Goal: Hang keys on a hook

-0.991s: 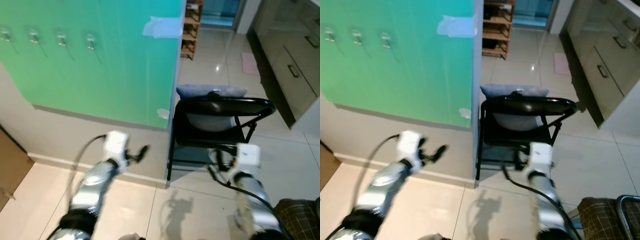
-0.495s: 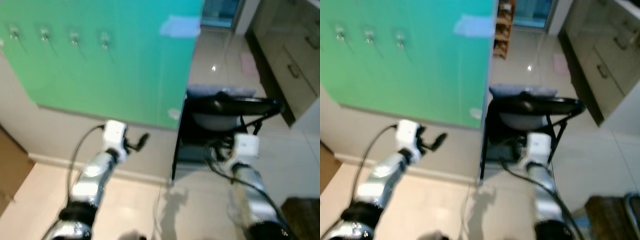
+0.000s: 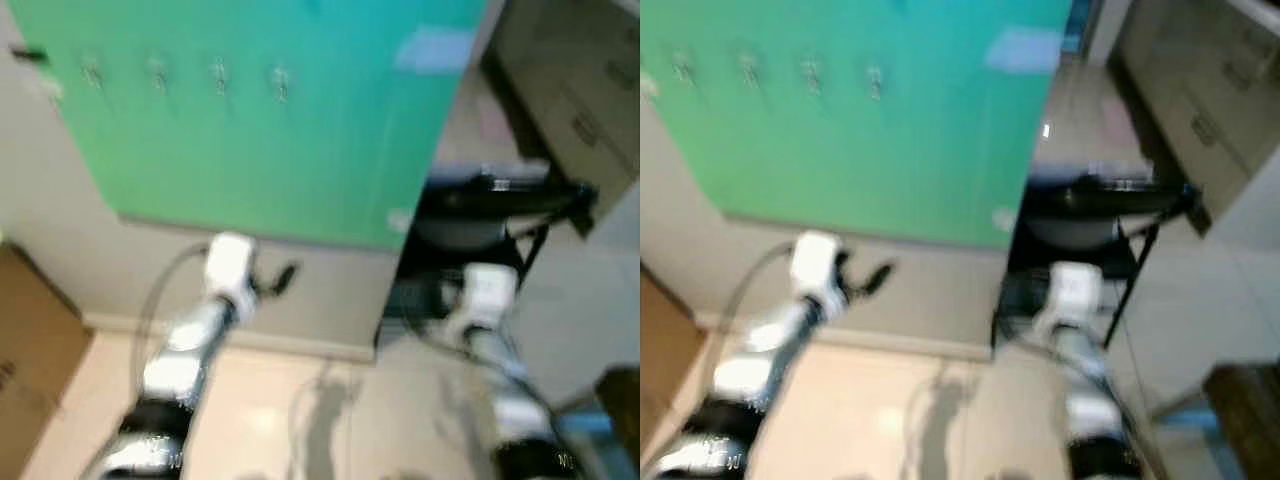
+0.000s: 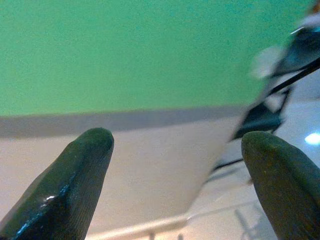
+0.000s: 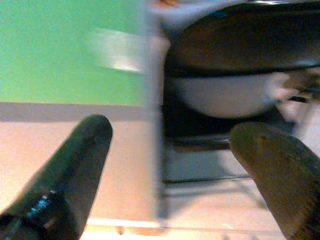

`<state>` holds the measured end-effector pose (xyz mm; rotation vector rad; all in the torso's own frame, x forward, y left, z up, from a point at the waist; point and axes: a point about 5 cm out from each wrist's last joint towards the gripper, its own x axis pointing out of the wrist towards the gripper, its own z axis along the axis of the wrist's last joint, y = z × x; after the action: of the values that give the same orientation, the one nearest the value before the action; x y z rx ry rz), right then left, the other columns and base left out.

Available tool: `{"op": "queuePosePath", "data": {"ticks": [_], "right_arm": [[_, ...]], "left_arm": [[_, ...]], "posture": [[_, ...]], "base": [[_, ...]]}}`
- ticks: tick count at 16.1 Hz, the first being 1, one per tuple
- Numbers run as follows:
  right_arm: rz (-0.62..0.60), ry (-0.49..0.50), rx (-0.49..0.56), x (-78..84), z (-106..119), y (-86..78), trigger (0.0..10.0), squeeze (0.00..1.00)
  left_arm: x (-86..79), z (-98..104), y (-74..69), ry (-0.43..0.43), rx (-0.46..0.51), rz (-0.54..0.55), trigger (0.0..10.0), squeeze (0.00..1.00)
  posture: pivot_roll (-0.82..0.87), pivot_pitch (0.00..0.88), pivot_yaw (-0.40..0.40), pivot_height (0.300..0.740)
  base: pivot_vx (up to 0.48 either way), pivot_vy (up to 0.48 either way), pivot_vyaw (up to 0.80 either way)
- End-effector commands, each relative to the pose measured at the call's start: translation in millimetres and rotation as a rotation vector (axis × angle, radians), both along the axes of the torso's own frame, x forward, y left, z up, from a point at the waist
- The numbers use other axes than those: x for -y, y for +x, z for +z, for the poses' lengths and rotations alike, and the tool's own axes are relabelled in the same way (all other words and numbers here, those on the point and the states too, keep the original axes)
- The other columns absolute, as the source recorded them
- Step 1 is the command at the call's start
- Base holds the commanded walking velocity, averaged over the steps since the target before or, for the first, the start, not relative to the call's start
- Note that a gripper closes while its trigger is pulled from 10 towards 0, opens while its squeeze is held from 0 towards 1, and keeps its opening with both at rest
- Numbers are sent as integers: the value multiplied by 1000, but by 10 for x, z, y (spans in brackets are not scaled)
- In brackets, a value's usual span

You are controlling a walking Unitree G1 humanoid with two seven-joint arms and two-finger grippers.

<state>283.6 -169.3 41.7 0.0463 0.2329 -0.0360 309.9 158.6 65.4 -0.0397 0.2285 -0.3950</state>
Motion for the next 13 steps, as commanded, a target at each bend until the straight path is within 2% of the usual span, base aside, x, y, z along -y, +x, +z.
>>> {"op": "queuePosePath", "data": {"ticks": [1,2,3,13], "right_arm": [[-27,-14,-6,113,-2,-9,10000,0],[-29,-12,-7,119,-5,-2,10000,0],[-37,27,19,126,17,3,10000,1000],[10,21,23,101,14,29,10000,1000]], "left_arm": [[93,30,18,1,15,-21,10000,0],[97,39,25,9,20,-17,10000,0],[96,49,33,13,24,-13,10000,0],[20,74,65,27,33,28,10000,0]], "posture": [[-68,0,16,740],[-65,0,16,740],[-62,0,15,740],[-45,0,1,740]], "base": [[0,476,0],[0,476,0],[0,476,0],[0,476,0]]}}
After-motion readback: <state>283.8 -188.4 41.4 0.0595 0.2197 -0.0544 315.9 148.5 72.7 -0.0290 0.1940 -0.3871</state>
